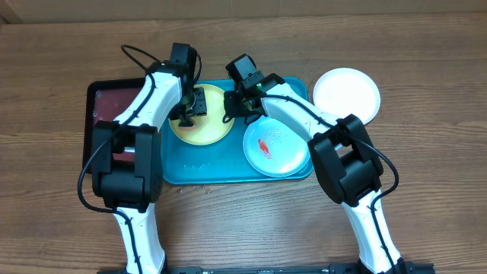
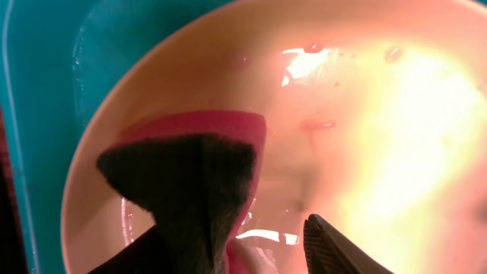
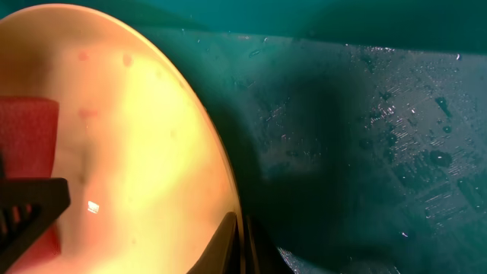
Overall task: Clean dirty plates on tray and stack at the side
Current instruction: 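Scrub the yellow plate with the sponge while the right gripper holds it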
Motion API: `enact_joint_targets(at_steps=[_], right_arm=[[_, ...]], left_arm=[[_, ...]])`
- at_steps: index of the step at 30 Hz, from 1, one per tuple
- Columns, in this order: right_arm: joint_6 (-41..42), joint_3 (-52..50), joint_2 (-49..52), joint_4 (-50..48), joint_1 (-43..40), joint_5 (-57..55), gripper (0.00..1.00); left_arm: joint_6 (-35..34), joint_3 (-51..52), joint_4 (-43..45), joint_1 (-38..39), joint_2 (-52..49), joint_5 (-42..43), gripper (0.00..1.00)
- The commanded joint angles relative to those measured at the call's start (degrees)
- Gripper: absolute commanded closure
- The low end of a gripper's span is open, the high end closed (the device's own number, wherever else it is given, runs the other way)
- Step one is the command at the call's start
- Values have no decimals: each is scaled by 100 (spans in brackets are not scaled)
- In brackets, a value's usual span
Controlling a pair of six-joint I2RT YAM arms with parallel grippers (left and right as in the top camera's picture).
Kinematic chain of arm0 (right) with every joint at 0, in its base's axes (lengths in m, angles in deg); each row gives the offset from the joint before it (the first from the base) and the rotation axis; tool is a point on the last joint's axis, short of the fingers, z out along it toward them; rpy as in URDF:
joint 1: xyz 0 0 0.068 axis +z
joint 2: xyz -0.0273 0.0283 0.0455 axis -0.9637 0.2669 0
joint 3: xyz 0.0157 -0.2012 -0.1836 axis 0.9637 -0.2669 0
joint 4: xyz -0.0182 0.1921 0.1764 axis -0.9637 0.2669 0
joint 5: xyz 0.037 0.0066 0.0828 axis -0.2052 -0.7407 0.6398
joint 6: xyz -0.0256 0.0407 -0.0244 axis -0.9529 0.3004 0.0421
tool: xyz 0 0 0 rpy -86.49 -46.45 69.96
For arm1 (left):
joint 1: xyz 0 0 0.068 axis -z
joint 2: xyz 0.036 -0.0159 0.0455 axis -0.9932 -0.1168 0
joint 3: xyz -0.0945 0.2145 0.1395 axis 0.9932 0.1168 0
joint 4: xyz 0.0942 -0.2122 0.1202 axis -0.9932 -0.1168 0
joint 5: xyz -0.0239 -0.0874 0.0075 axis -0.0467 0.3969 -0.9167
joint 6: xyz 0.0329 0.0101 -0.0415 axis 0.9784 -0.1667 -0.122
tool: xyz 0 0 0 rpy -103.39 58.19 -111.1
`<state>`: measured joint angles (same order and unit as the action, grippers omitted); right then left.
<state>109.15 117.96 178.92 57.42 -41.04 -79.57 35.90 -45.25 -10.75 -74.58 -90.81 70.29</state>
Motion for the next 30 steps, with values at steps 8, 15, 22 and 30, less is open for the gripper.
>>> enact_joint_targets(at_steps=[8,15,22,30], right_arm=[[-72,-195,210,131,-87,-319,96],[-72,-195,210,131,-87,-319,96],[-72,-195,210,133,-87,-319,96],[-72,-195,210,144,-87,-319,96]], left_arm=[[107,-490,-264,-107,-94,98,80],[111,-376,-485,-111,-94,278,70],[107,-308,-448,-118,-286,286,81],[133,-313,-450,-83,-352,1010,96]])
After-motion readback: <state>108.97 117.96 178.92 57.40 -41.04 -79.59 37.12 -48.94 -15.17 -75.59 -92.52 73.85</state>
